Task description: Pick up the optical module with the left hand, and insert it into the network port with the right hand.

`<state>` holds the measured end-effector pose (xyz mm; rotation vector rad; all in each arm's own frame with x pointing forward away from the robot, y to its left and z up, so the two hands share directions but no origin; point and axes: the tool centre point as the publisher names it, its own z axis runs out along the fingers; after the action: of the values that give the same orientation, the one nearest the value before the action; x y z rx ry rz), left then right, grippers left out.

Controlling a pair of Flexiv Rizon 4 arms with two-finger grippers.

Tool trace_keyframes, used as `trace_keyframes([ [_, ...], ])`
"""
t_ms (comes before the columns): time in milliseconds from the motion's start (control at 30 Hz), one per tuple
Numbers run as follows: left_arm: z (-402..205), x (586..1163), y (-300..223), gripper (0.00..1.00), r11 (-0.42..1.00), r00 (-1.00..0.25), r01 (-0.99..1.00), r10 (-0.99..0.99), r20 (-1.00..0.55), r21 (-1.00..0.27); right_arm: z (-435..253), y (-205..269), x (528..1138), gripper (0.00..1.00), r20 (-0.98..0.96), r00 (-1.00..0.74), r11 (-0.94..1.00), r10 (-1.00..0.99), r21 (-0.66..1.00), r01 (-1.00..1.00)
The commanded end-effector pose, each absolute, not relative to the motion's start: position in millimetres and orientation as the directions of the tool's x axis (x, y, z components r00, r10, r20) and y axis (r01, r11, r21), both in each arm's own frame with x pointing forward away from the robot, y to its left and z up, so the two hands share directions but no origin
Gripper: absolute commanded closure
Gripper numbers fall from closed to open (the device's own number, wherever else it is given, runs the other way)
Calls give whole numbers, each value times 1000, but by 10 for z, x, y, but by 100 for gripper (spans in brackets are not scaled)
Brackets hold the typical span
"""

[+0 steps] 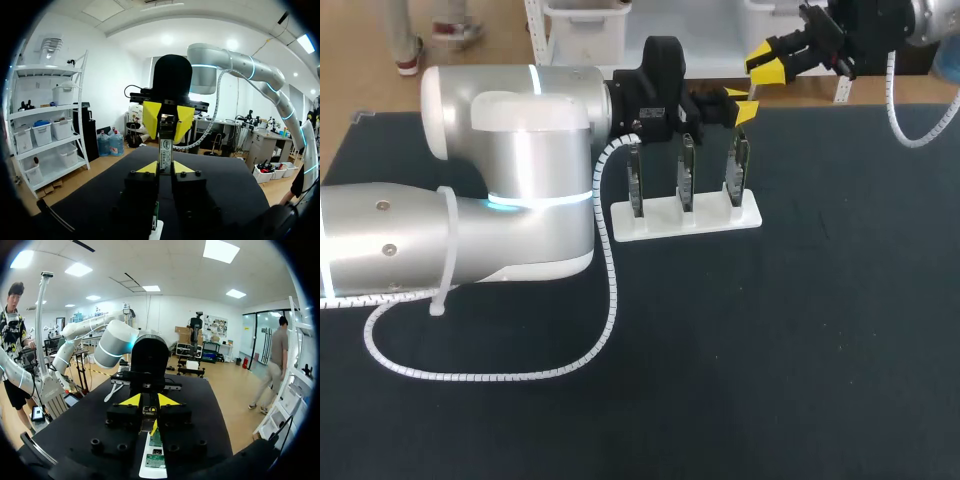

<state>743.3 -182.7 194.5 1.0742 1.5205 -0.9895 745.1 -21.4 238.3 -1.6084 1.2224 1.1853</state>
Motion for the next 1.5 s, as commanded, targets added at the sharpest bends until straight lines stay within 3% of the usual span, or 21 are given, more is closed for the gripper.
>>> trace_keyframes([
  [33,1951,7446,-1838,19,270,-121,960,158,-980,-75,2382,-215,7433,100,-963,105,-230,-247,-47,-972],
  [67,1951,7446,-1838,0,270,-121,960,158,-980,-75,2382,-215,7433,100,-963,105,-230,-247,-47,-972],
  [767,1951,7446,-1838,0,270,-121,960,158,-980,-75,2382,-215,7433,100,-963,105,-230,-247,-47,-972],
  [933,1947,7585,-1700,0,187,-104,981,258,-961,-56,2382,-215,7433,100,-963,105,-230,-247,-47,-972],
  [1500,1908,7754,-1160,0,139,-145,986,472,-870,-89,2382,-215,7433,100,-963,105,-230,-247,-47,-972],
])
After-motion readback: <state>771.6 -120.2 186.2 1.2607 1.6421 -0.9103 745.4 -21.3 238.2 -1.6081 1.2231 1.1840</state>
